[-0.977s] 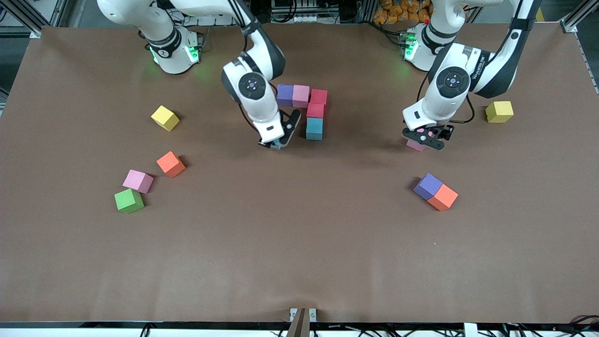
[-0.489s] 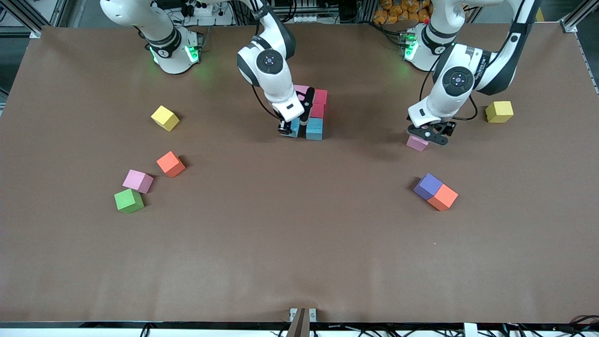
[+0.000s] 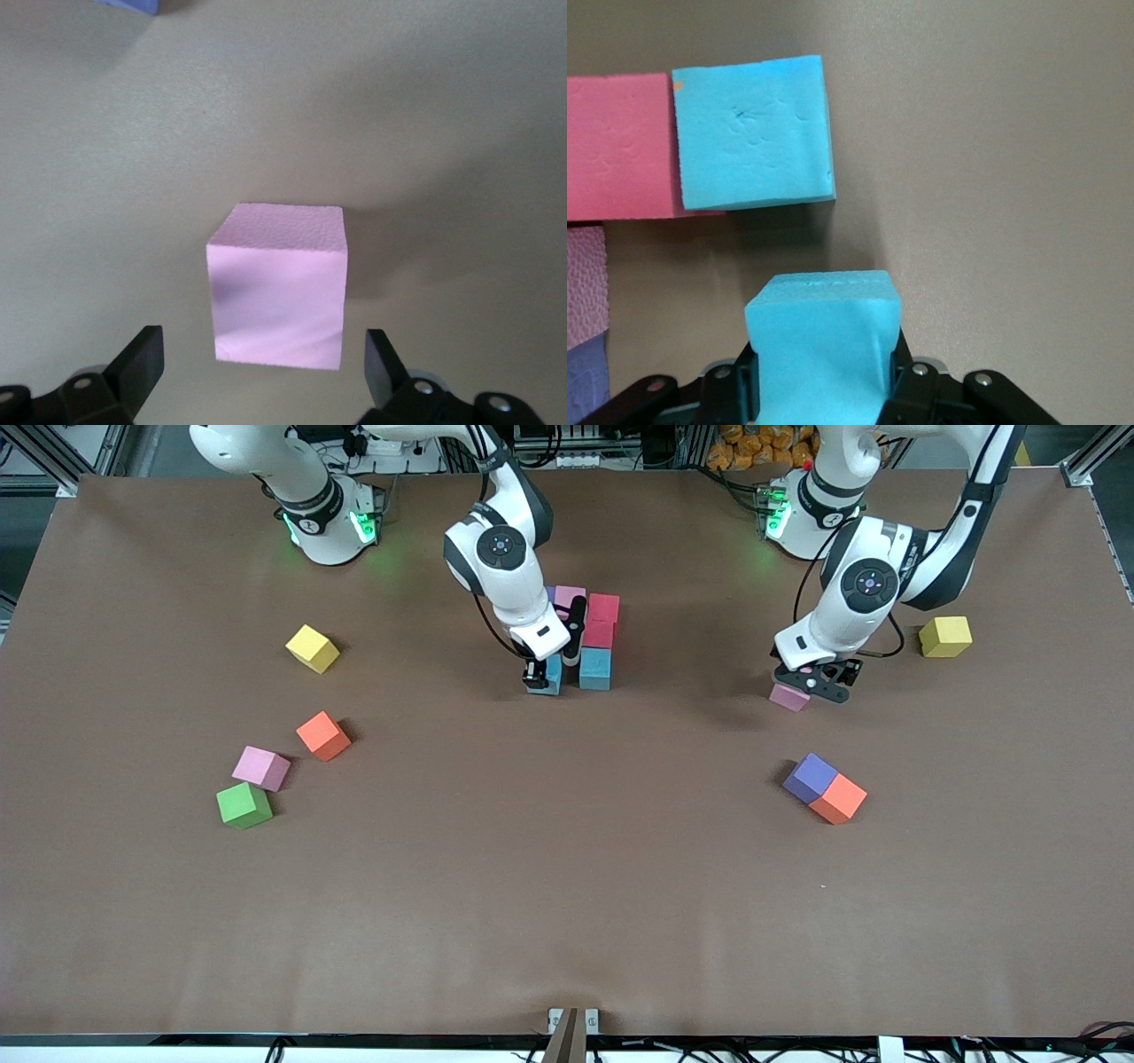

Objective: Form number 2 with 11 blocks
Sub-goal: 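Set cyan beside cyan with the right gripper while the left gripper reaches pink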

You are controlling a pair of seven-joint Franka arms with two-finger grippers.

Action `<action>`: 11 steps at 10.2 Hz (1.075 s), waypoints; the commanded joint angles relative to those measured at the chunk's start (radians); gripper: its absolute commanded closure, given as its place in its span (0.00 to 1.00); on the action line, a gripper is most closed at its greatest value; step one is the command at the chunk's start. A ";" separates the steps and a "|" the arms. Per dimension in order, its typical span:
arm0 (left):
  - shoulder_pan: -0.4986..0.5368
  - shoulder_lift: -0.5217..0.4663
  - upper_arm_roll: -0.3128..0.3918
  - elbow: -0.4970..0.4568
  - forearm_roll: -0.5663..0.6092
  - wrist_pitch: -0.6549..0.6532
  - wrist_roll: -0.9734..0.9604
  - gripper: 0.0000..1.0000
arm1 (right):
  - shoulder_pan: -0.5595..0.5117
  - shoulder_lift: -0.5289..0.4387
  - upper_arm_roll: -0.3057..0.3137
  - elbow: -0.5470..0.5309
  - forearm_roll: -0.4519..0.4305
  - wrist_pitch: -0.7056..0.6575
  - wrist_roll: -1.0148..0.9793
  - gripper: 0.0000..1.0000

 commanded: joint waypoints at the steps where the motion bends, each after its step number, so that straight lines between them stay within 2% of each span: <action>1: -0.008 0.039 0.009 -0.004 -0.013 0.048 0.020 0.00 | 0.030 0.030 -0.003 0.003 0.049 0.054 -0.014 0.98; 4: -0.011 0.084 0.009 -0.004 -0.013 0.076 0.007 0.00 | 0.044 0.051 0.000 0.023 0.051 0.071 -0.006 0.98; 5: -0.011 0.088 0.009 -0.002 -0.013 0.079 0.007 0.20 | 0.047 0.054 0.000 0.026 0.051 0.076 -0.003 0.98; 6: -0.011 0.092 0.009 0.001 -0.013 0.081 0.007 0.55 | 0.049 0.059 0.002 0.031 0.052 0.077 -0.002 0.98; 7: -0.011 0.093 0.009 0.004 -0.013 0.081 0.007 0.74 | 0.060 0.065 0.000 0.037 0.079 0.077 -0.002 0.98; 8: -0.017 0.090 0.007 0.005 -0.016 0.081 0.001 0.82 | 0.070 0.074 0.000 0.048 0.101 0.077 -0.003 0.98; 11: -0.026 0.066 0.004 0.030 -0.074 0.073 0.001 0.82 | 0.080 0.085 0.000 0.053 0.103 0.088 -0.003 0.98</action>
